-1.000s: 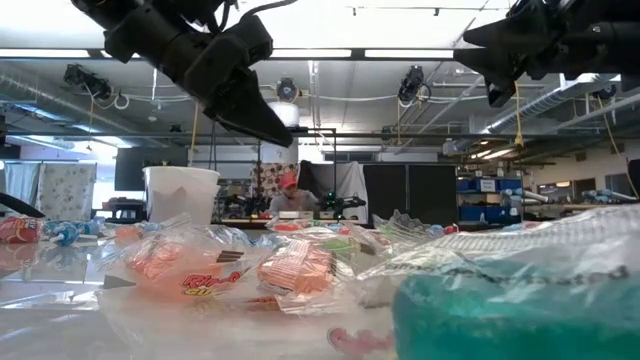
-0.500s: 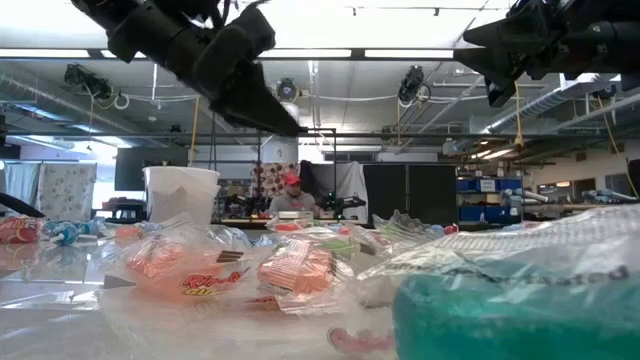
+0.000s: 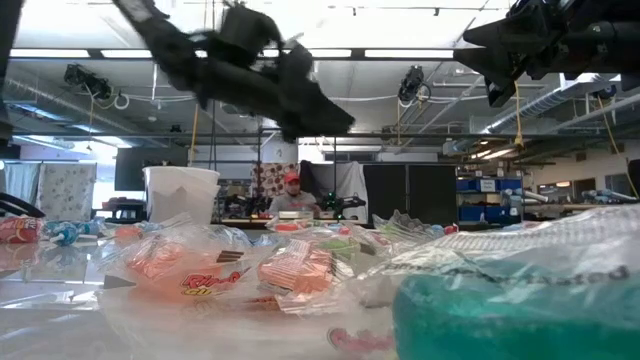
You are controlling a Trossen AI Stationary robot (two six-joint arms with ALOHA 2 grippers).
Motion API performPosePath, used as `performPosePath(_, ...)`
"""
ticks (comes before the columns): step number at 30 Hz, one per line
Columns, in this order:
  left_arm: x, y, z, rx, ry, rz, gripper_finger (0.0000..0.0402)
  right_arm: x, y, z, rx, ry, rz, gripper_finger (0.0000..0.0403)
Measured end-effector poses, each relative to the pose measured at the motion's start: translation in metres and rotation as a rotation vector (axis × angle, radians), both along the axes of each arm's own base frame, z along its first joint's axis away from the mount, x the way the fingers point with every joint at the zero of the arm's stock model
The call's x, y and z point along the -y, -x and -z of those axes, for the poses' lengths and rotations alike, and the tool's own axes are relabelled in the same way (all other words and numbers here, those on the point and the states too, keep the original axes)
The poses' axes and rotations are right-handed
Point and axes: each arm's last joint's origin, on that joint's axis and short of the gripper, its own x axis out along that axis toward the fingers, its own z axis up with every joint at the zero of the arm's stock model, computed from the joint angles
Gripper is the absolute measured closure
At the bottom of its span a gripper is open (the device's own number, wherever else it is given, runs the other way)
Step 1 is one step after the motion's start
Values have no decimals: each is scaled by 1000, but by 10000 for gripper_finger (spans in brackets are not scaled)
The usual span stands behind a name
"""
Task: Sort candy by brand, put in halloween buckets
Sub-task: Put the orange candy into the right orange bucket
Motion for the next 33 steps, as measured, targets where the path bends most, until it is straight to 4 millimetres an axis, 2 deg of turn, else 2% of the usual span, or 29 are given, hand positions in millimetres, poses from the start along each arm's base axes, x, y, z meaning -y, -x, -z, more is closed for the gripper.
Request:
performPosePath(5,-45,-31,0,-193,43,-34,231,0,0,0,-1,0,0,258)
performPosePath(9,-76,-51,-5,-246,33,-55,231,0,0,0,-2,0,0,258)
performPosePath(12,-91,-63,0,-319,52,-61,231,0,0,0,-2,0,0,258)
performPosePath(15,-100,-65,9,-418,74,-96,232,0,0,0,0,0,0,258)
performPosePath(21,-128,-39,16,-596,114,-278,241,0,0,0,-4,0,0,258)
performPosePath(25,-149,-19,13,-626,183,-362,245,0,0,0,-3,0,0,258)
performPosePath(33,-177,10,23,-674,254,-463,245,0,0,0,-4,0,0,258)
